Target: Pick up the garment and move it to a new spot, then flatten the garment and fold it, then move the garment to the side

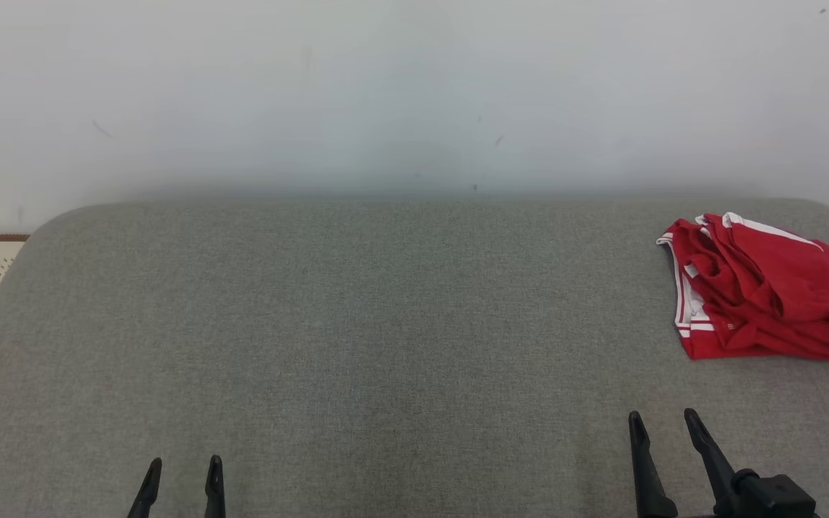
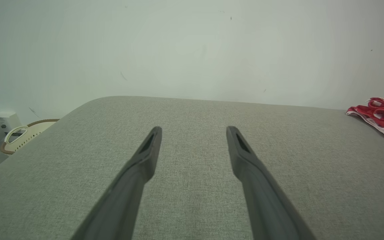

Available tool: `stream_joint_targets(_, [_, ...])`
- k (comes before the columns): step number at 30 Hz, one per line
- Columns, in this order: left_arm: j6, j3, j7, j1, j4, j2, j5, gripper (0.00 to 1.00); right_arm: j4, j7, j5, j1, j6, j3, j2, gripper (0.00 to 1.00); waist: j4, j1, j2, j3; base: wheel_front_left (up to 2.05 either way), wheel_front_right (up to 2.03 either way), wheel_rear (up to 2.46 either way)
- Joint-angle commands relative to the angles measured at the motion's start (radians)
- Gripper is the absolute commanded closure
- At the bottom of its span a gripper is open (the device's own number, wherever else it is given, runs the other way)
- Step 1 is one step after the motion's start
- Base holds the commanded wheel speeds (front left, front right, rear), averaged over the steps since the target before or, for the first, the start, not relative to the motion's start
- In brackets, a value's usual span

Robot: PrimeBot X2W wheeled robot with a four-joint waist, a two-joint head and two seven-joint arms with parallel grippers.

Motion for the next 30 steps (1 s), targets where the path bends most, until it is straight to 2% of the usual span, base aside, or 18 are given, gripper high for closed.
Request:
stream_joint_targets(1, [0.000, -0.002, -0.002, 0.015, 0.003, 0.007, -0.011, 0.00, 0.000, -0.001, 0.003, 0.014, 0.000, 0.002, 0.002, 0.00, -0.003, 0.0000, 0.0000, 0.000, 0.00, 0.00, 0.00])
stream_joint_targets(30, [-0.015, -0.018, -0.010, 0.025, -0.011, 0.013, -0.045, 0.00, 0.002, 0.002, 0.012, 0.018, 0.000, 0.012, 0.002, 0.00, -0.008, 0.0000, 0.0000, -0.002, 0.00, 0.00, 0.00])
